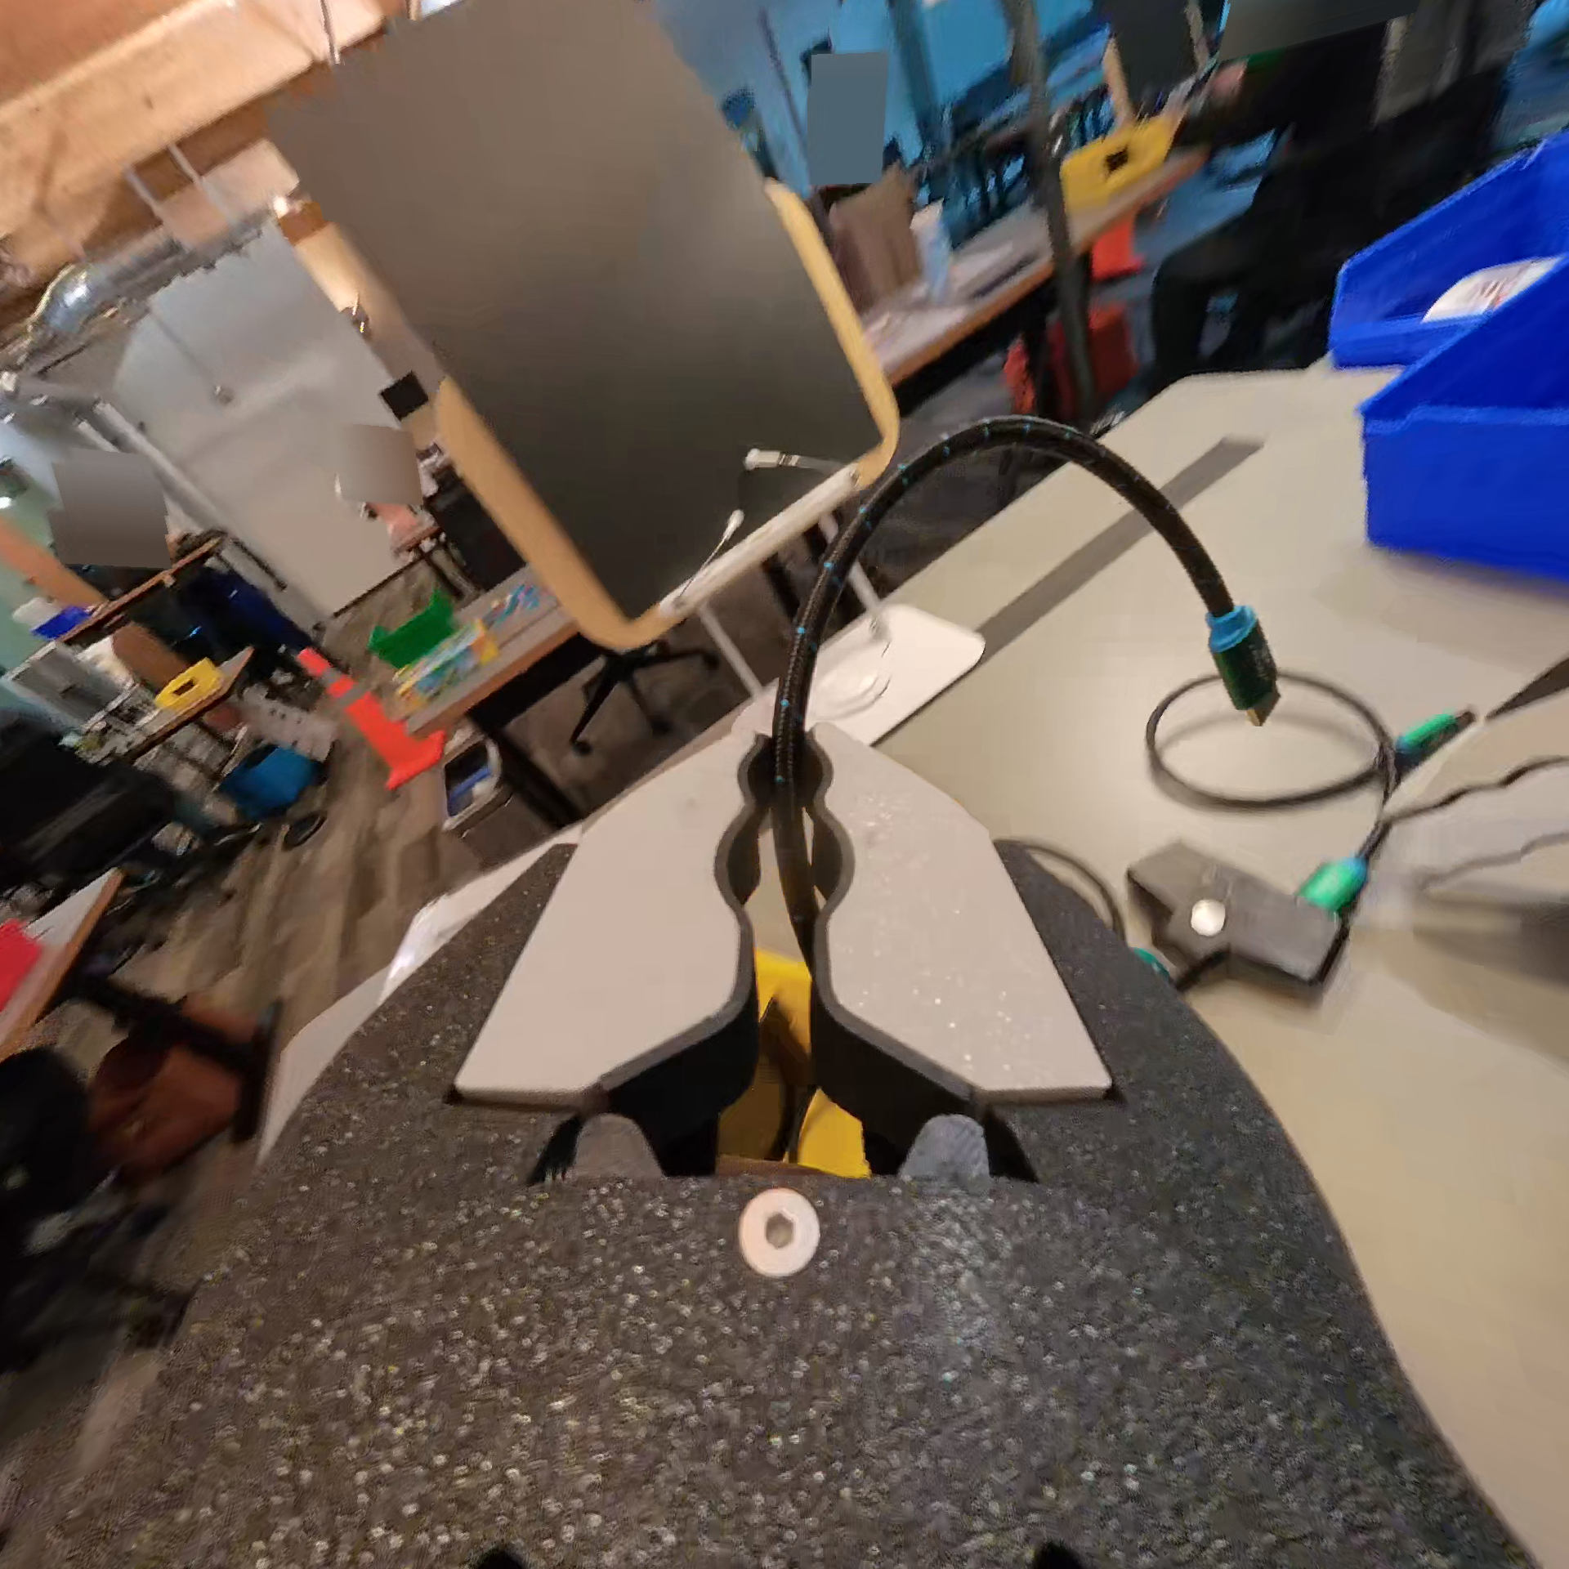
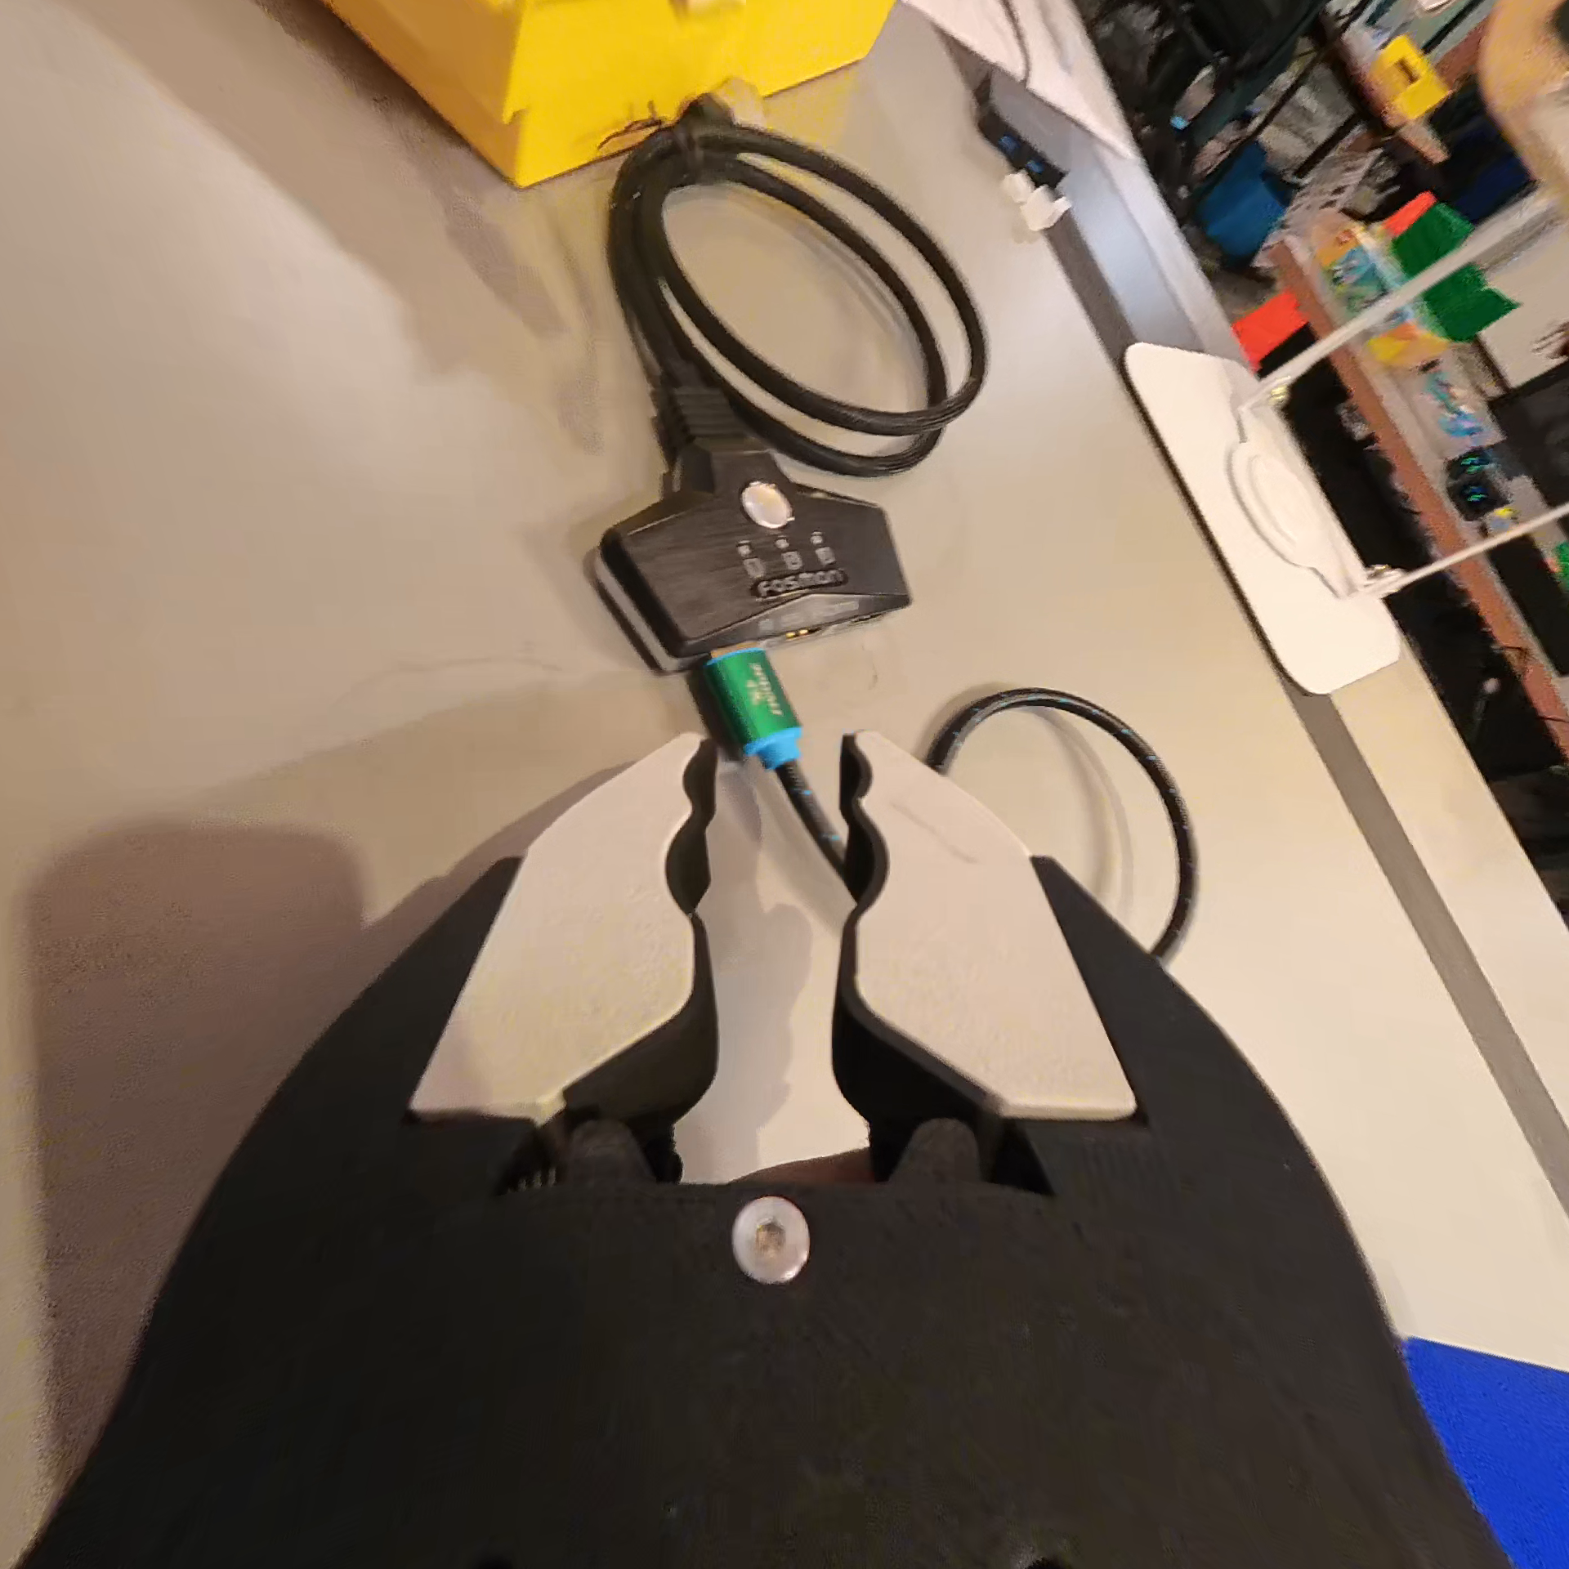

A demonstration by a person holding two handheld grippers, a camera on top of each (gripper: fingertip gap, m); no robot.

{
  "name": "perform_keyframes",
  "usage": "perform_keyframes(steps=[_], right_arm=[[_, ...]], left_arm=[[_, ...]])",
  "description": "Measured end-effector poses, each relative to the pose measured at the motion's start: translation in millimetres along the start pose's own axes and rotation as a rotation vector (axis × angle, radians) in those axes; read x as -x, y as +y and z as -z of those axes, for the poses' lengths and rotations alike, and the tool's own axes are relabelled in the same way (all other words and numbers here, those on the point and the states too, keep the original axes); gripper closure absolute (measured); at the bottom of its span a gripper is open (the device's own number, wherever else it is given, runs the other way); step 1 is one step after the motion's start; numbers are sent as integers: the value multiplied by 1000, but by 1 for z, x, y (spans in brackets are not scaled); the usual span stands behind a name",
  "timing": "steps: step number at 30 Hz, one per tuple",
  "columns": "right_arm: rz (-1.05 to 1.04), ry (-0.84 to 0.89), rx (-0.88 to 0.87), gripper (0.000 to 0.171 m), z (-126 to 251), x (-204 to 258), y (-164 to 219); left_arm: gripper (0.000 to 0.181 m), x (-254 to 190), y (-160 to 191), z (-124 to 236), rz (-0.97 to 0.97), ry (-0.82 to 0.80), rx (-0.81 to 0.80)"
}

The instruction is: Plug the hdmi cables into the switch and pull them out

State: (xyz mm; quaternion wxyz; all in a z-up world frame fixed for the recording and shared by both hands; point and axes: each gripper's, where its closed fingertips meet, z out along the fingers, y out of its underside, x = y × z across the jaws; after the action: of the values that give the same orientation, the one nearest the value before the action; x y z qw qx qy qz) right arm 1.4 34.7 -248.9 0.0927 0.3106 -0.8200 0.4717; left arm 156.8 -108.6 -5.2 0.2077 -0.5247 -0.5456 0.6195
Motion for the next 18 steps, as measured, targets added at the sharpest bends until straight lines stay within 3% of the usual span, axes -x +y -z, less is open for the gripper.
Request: perform_keyframes(steps=[5,10,14,18], right_arm=[[-12,72,-81,144,11,-17,-8],[46,106,-73,146,12,-20,-5],[81,107,-34,146,9,-18,3],[105,97,-6,145,10,-17,9]], left_arm=[[175,-50,-19,-87,-13,-36,-136],[174,-119,-3,-147,-81,-46,-183],[172,-172,18,-156,-146,11,-218],[168,-221,45,-140,-253,174,-228]])
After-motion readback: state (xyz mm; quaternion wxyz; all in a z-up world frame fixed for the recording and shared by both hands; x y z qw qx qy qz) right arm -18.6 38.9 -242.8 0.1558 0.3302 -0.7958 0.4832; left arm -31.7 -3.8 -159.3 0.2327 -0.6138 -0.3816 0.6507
